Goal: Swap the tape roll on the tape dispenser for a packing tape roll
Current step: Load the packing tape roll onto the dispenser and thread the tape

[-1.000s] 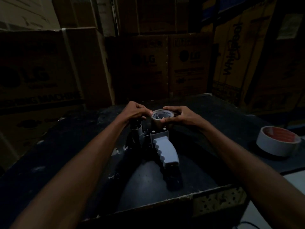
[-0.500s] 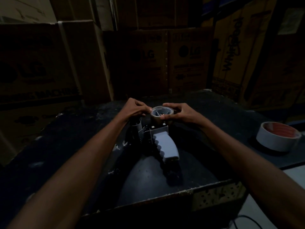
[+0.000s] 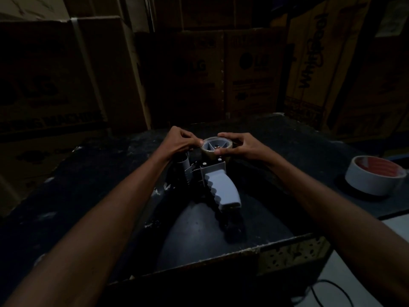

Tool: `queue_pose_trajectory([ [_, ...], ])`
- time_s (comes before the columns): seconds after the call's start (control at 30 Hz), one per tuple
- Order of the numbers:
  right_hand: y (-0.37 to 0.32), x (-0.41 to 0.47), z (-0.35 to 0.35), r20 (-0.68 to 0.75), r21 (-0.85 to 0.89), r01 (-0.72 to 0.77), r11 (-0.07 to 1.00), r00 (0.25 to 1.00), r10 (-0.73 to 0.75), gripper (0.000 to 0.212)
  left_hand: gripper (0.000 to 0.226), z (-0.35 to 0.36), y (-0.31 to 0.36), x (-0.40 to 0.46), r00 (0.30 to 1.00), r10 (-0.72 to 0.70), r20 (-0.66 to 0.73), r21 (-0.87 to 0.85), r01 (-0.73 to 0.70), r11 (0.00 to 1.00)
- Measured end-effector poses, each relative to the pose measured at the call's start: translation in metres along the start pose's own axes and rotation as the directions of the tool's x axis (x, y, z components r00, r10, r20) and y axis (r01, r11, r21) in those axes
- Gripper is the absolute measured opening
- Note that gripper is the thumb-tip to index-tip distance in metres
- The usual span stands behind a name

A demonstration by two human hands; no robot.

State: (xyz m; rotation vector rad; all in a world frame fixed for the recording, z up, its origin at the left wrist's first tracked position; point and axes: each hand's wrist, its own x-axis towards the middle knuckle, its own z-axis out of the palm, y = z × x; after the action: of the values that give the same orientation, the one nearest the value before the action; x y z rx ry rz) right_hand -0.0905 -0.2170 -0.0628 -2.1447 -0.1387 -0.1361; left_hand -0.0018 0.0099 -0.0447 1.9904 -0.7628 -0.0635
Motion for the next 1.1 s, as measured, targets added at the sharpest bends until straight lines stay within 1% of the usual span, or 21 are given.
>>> queue_pose_trajectory([
  [0.1, 0.0003, -0.0013, 0.0011, -0.011, -0.003, 0.013, 1.000, 1.000, -0.013, 0.106, 0.006, 0.0003, 0.0004, -0.0005, 1.000, 0.004, 0.003, 0.021, -0.004, 1.000],
  [0.2, 0.0011, -0.0025, 0.0020, -0.008, 0.016, 0.014, 1.000, 1.000, -0.013, 0.105, 0.013, 0.0002, -0.0016, -0.0003, 1.000, 0.008, 0.003, 0.026, -0.008, 1.000],
  [0.3, 0.0022, -0.0018, 0.0025, -0.008, 0.030, 0.007, 1.000, 1.000, -0.007, 0.106, 0.012, 0.0016, -0.0024, -0.0013, 1.000, 0.006, 0.003, 0.015, -0.006, 1.000],
  [0.5, 0.0028, -0.0019, 0.0022, 0.009, 0.033, 0.024, 0.999, 1.000, -0.025, 0.101, 0.008, 0.0026, -0.0015, -0.0028, 1.000, 0.001, 0.007, 0.020, -0.001, 1.000],
  [0.63, 0.0048, -0.0010, 0.0032, 0.009, 0.047, 0.017, 0.999, 1.000, -0.018, 0.101, 0.012, 0.0024, -0.0050, -0.0017, 1.000, -0.003, 0.009, 0.024, 0.003, 1.000],
  [0.7, 0.0055, -0.0008, 0.0024, 0.012, 0.049, 0.017, 0.999, 1.000, -0.017, 0.098, 0.007, 0.0017, -0.0042, -0.0016, 1.000, 0.007, 0.013, 0.029, -0.007, 1.000],
  [0.83, 0.0042, -0.0016, 0.0026, 0.015, 0.042, 0.028, 0.999, 0.999, -0.029, 0.098, 0.005, 0.0017, 0.0005, -0.0022, 0.999, 0.044, 0.025, 0.081, -0.046, 0.996],
  [0.93, 0.0060, -0.0002, 0.0029, 0.012, 0.040, 0.033, 0.999, 0.999, -0.034, 0.097, 0.006, 0.0007, 0.0025, -0.0003, 0.998, 0.044, 0.036, 0.112, -0.048, 0.993],
  [1.1, 0.0080, -0.0005, 0.0048, -0.002, 0.034, 0.020, 0.999, 1.000, -0.020, 0.087, 0.009, 0.0026, -0.0020, -0.0028, 0.998, 0.043, 0.035, 0.074, -0.045, 0.996],
])
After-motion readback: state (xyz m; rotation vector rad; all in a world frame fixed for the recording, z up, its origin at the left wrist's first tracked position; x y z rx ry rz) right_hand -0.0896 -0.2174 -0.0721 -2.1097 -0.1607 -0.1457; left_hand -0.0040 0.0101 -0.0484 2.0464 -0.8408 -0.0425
